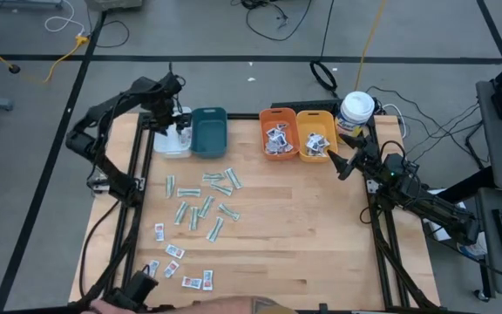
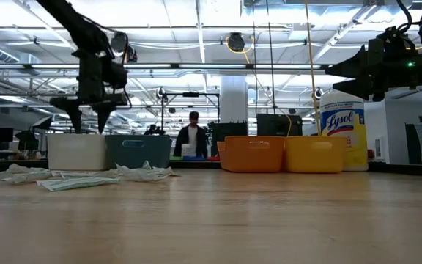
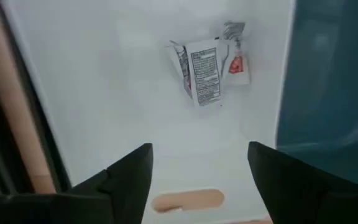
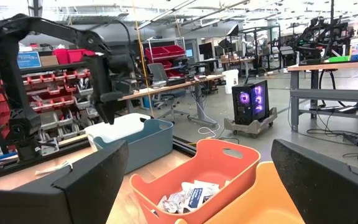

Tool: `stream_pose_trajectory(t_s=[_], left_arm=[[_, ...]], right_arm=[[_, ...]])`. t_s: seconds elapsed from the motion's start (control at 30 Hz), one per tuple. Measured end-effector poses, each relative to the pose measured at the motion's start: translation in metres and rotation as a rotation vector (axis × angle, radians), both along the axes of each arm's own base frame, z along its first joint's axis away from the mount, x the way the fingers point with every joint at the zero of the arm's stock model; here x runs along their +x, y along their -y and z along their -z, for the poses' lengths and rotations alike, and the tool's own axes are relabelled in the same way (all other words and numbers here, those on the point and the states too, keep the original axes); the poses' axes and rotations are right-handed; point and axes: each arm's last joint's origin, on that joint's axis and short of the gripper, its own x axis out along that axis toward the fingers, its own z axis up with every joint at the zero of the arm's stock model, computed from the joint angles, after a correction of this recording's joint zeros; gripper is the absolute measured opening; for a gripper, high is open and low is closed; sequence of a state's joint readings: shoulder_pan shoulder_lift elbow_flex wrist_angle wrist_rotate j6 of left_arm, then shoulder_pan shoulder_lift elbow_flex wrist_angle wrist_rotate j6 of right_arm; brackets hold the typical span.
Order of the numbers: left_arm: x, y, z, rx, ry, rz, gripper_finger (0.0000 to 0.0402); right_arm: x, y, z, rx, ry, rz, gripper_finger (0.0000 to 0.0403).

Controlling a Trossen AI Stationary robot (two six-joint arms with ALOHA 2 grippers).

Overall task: Pick & Place First Aid Supplies
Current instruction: Put the ointment pack into the white bin

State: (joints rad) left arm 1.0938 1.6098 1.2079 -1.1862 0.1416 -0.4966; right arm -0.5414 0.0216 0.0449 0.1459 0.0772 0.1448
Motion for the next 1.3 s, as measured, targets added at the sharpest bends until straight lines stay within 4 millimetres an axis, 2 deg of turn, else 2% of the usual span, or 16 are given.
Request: stream_pose_trajectory(t_s=[0.27, 0.5, 0.77, 1.0, 1.3], left_arm=[[0.008, 0.035, -0.034, 0.104, -0.028, 0.011, 0.0275], [0.016, 0.07, -0.052, 0.125, -0.084, 0.049, 0.0274], [0.036, 0.114, -0.065, 0.149, -0.062, 0.16, 0.0274], [0.049, 0.157, -0.057, 0.115, -0.077, 0.269, 0.0273], [0.048, 0.218, -0.035, 0.025, -0.12, 0.319, 0.0273]], right_arm=[[0.0, 0.0, 0.0, 0.0, 0.0, 0.0, 0.0392], [0.0, 0.0, 0.0, 0.0, 0.0, 0.0, 0.0392], [0.0, 0.0, 0.0, 0.0, 0.001, 0.0, 0.0392], [0.0, 0.0, 0.0, 0.0, 0.0, 0.0, 0.0392], [0.0, 0.0, 0.0, 0.0, 0.0, 0.0, 0.0392]])
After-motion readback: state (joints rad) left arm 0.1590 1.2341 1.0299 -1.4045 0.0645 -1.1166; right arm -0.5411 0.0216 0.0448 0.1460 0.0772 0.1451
